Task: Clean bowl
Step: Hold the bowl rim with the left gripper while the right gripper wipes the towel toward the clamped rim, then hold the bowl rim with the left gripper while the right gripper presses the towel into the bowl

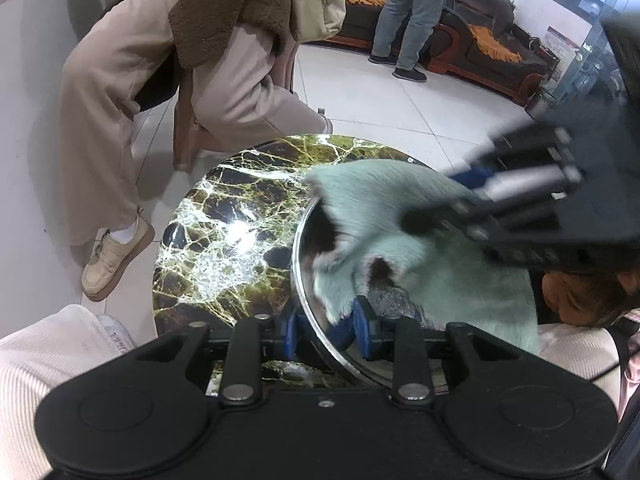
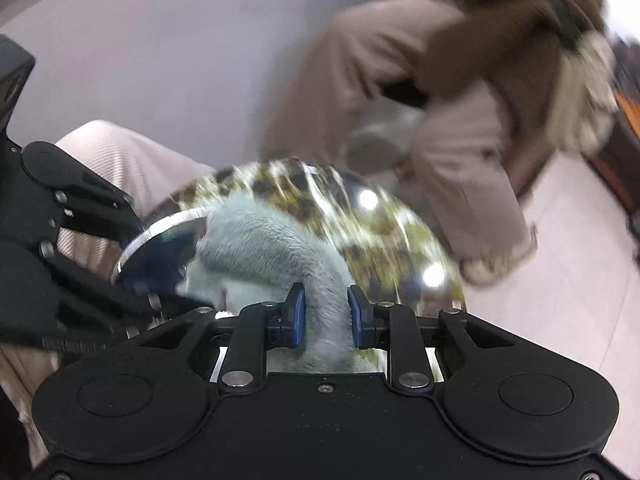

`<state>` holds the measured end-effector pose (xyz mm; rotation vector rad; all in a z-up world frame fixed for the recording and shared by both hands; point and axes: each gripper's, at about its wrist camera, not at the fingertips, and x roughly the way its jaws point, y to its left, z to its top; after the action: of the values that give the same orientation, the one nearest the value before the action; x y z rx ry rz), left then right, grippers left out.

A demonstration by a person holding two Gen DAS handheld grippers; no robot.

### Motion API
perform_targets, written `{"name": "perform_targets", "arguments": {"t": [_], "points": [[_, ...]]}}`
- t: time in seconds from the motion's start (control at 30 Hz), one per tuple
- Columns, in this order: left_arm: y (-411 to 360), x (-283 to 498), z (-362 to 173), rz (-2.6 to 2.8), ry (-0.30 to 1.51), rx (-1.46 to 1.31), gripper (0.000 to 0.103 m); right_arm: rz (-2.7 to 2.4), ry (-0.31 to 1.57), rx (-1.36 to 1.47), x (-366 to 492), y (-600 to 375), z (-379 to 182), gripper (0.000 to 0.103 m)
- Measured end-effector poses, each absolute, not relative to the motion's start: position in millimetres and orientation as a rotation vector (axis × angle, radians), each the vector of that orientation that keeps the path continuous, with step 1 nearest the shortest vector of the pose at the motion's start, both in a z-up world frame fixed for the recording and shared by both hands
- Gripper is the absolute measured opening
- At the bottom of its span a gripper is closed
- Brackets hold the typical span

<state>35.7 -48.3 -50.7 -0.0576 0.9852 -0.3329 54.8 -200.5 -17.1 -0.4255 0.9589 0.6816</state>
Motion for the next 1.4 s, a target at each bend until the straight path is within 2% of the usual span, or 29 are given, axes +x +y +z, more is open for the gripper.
{"name": "perform_targets", "arguments": {"t": [0.17, 0.33, 0.53, 0.67, 0.8, 0.93, 1.23, 1.3, 1.4], "points": [[-47, 39, -50, -0.349, 0.992, -0.045, 0.027, 0.667, 0.955, -0.475, 38, -196, -12, 0.022], [-50, 36, -49, -0.337, 0.986, -0.023, 0.027, 0.689, 0.887, -0.452, 65, -179, -1, 0.022], [-48, 35, -51, -0.336, 0.976, -0.040, 0.028, 0.606, 0.945, -0.231, 57, -215, -15, 0.025], [-46, 35, -52, -0.330, 0.970, -0.059, 0.029, 0.537, 0.971, 0.037, 25, -235, -27, 0.026], [-48, 35, -50, -0.330, 0.966, -0.048, 0.025, 0.459, 0.900, 0.102, 9, -233, -27, 0.030], [-46, 39, -44, -0.329, 0.961, -0.073, 0.025, 0.380, 0.785, 0.236, -6, -249, -17, 0.047], [-45, 56, -34, -0.312, 0.951, -0.123, 0.025, 0.324, 0.780, 0.561, -29, -284, -56, 0.052], [-45, 60, -32, -0.309, 0.949, -0.134, 0.017, 0.353, 0.791, 0.636, -38, -291, -64, 0.052], [-45, 65, -30, -0.303, 0.947, -0.150, 0.013, 0.389, 0.793, 0.640, -46, -291, -65, 0.050]]}}
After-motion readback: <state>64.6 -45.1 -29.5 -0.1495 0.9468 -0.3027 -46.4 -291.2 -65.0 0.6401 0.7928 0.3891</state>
